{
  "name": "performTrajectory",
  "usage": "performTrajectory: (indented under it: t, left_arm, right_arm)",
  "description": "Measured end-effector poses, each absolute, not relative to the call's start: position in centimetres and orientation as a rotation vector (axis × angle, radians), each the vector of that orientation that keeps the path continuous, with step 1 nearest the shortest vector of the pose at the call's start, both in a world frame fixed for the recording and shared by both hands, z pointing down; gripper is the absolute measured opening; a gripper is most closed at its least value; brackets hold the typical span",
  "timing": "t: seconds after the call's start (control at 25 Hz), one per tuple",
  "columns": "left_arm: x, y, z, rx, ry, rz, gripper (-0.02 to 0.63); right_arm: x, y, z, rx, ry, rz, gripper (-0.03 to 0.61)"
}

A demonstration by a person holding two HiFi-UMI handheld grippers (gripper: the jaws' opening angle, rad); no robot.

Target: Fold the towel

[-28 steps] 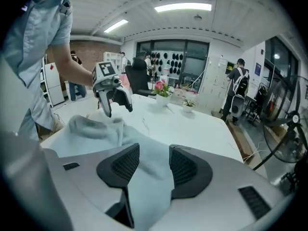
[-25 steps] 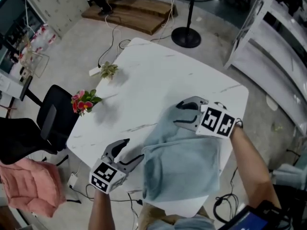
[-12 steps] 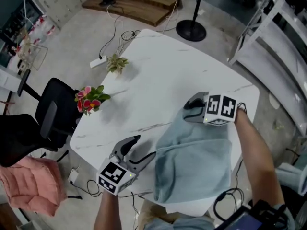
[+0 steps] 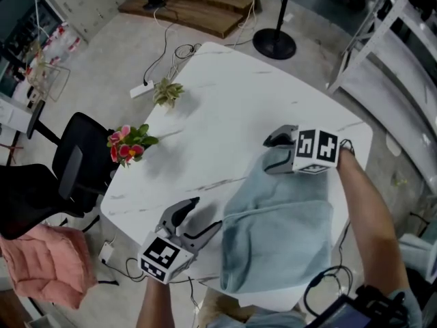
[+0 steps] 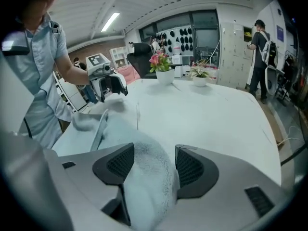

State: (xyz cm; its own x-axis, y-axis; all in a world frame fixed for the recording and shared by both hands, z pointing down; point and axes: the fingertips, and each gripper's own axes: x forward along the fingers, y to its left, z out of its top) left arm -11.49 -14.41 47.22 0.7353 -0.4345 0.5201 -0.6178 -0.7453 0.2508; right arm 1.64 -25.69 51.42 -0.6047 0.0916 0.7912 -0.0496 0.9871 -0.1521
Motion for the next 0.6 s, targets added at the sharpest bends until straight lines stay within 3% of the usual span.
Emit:
performTrajectory:
  t: [0.08, 0.24, 0.6]
  left_arm:
    - [-11.6, -14.4, 47.4, 2.519, -0.807, 0.608, 0.305]
    - [-12.0, -14.7, 47.5, 2.513, -0.816, 0.610, 0.305]
    - [-11.5, -14.1, 45.6, 2.538, -0.858, 0.625, 0.301]
  right_arm:
    - [1.6, -25.5, 52.4, -0.093, -2.174, 0.228, 0.279]
    - [1.3, -24.7, 52.2, -0.183, -2.175, 0.227, 0.075]
    - [1.5, -17.2, 44.1, -0.067, -2.343, -0.224, 0.053]
